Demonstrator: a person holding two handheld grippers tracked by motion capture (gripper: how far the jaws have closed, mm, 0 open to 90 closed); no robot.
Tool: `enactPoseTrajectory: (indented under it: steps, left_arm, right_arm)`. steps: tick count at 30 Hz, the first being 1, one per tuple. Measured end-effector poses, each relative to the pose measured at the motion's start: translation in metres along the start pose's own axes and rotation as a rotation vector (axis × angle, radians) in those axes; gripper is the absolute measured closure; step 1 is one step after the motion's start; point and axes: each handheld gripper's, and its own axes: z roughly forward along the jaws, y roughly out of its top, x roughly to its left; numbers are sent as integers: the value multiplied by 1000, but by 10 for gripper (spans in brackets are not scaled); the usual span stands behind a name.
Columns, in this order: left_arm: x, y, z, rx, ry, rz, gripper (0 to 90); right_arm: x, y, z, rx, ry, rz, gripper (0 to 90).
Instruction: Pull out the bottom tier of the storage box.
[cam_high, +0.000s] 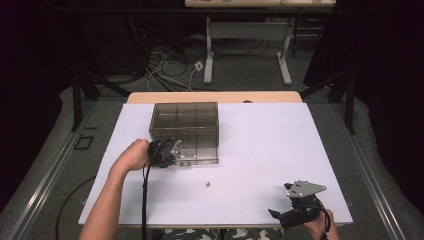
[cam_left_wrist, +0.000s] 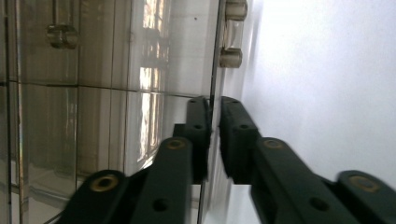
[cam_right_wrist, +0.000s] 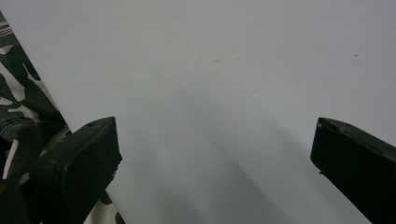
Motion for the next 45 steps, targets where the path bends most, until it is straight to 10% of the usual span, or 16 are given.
enactPoseTrajectory:
  steps: [16,29,45]
  left_arm:
    - [-3,-4,-6,-121,-33,-182,192]
    - [-16,6,-5,-167,2,-243,15]
    - [-40,13,-4,-213,20,-275,0]
  right_arm:
    - [0,0,0,0,-4,2,6]
    - [0,0,-1,1,-7,3,6]
    - [-1,-1,-1,0,-7,7,6]
